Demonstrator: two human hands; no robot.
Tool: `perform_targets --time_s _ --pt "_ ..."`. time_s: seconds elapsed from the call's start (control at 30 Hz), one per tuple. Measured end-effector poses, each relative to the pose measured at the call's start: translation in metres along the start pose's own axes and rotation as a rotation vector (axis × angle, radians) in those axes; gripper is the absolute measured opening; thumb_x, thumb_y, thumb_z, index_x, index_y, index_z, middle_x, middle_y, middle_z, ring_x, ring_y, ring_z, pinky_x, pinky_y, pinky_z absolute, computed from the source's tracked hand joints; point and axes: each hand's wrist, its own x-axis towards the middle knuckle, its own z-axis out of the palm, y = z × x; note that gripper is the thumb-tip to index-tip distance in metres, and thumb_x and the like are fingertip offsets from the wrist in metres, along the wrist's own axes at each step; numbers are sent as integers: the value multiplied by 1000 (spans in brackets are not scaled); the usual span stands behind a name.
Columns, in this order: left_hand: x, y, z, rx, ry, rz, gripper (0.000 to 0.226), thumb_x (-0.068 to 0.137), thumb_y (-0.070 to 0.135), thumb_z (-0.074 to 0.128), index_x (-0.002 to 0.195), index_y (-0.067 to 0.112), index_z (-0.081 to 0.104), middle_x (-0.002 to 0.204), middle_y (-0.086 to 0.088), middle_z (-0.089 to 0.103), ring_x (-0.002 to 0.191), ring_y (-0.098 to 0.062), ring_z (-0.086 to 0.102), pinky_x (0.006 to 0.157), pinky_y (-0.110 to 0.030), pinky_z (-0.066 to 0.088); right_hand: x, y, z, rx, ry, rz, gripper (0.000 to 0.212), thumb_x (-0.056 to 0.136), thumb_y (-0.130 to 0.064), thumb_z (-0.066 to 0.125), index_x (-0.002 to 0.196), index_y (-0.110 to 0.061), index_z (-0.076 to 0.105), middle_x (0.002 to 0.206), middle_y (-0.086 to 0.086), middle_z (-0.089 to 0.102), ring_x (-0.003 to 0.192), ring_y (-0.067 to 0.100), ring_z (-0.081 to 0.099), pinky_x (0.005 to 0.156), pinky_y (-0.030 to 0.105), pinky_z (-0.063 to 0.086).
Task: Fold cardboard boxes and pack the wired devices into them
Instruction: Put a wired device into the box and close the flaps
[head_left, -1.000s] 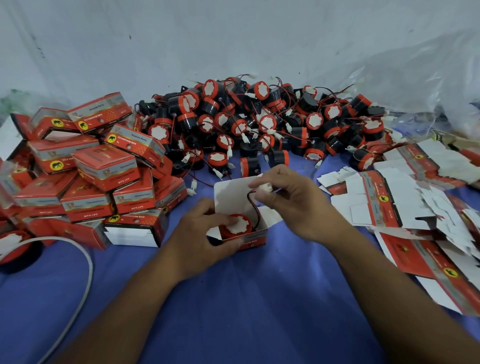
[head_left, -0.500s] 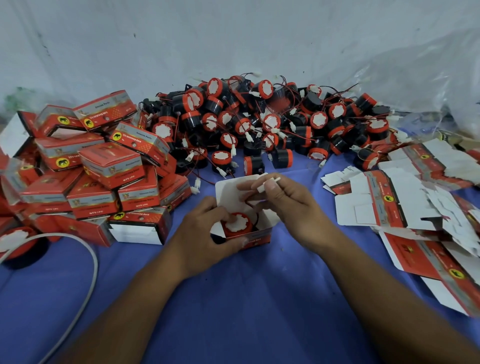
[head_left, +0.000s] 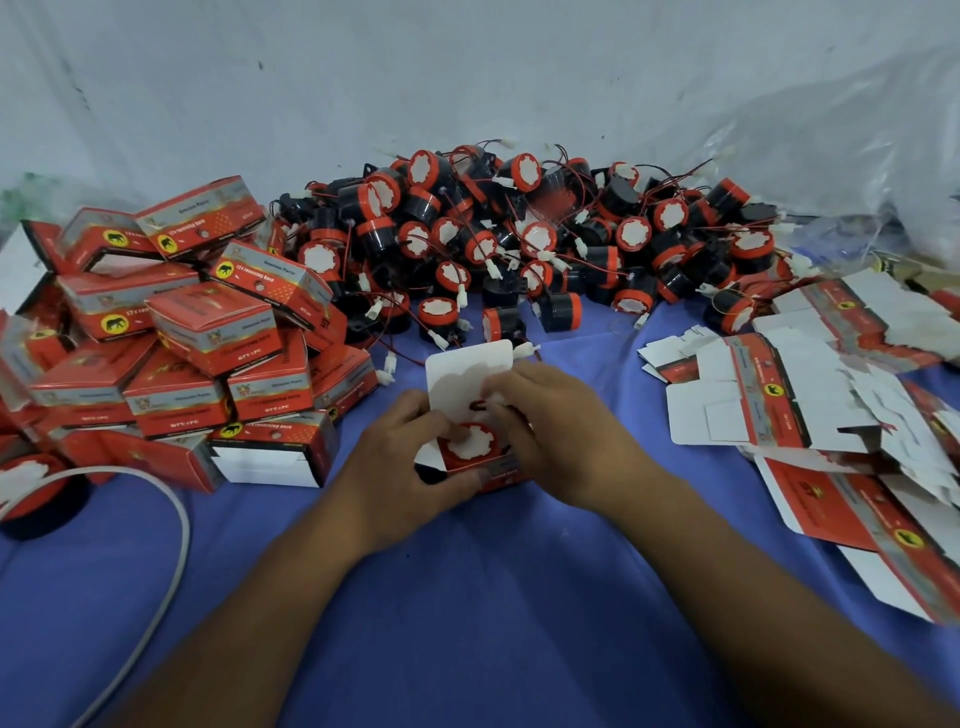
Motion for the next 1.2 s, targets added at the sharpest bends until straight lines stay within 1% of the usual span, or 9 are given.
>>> perform_targets --time_s 0.13,0.23,0.43,0.6,0.73,0.93,1.07,1.13,1.2 --pt "0 1 -1 -8 10 9 46 75 47 75 101 9 71 97 4 52 85 -9 52 75 -7 40 1 -8 -6 -295 -207 53 12 94 -19 52 102 -16 59 102 1 58 87 24 51 66 34 38" --pt "0 1 0 30 -12 13 46 74 44 79 101 8 71 102 -3 56 88 -15 56 77 -15 46 2 -12 -12 -306 -305 62 15 93 -19 53 104 -16 63 104 1 60 91 26 57 68 36 44" --pt "-1 2 0 36 -14 25 41 73 32 84 100 4 72 99 -3 54 87 -15 53 77 -4 38 3 -9 -26 -221 -460 0 20 98 -16 47 98 -13 66 96 3 60 85 24 55 78 43 50" --pt "0 1 1 51 -8 21 38 72 24 87 101 5 72 100 -8 56 89 -19 56 76 -26 48 3 -5 -26 -114 -406 79 30 101 -17 39 86 -9 63 78 2 55 71 19 48 66 38 41" --pt "1 2 1 26 10 58 41 75 40 82 97 6 72 91 -1 51 79 -5 46 72 -6 40 3 -6 -10 -233 -262 218 31 100 -27 41 72 -17 48 74 -1 44 73 23 48 58 32 30" --pt "2 9 0 -8 14 159 50 77 46 75 116 18 67 97 9 49 89 10 48 83 1 35 3 -15 -2 -343 -355 165 20 93 -20 50 106 -20 65 93 4 56 75 24 43 56 29 28" --pt "0 1 2 19 9 74 49 74 37 82 112 9 71 103 -4 59 93 -12 57 83 -14 46 6 -14 -12 -223 -527 162 21 95 -16 48 111 -16 61 96 4 56 82 26 51 73 40 49" --pt "0 -1 2 34 5 46 45 73 34 84 107 6 72 106 -9 61 96 -21 61 82 -28 50 8 -14 -13 -239 -502 153 12 95 -13 49 91 -17 60 80 0 51 77 24 46 66 34 43" --pt "0 -1 3 33 1 30 43 73 31 84 104 4 72 107 -11 60 96 -25 61 81 -33 50 10 -13 -13 -187 -435 233 25 94 -11 52 69 -14 52 65 -1 46 70 24 46 54 30 34"
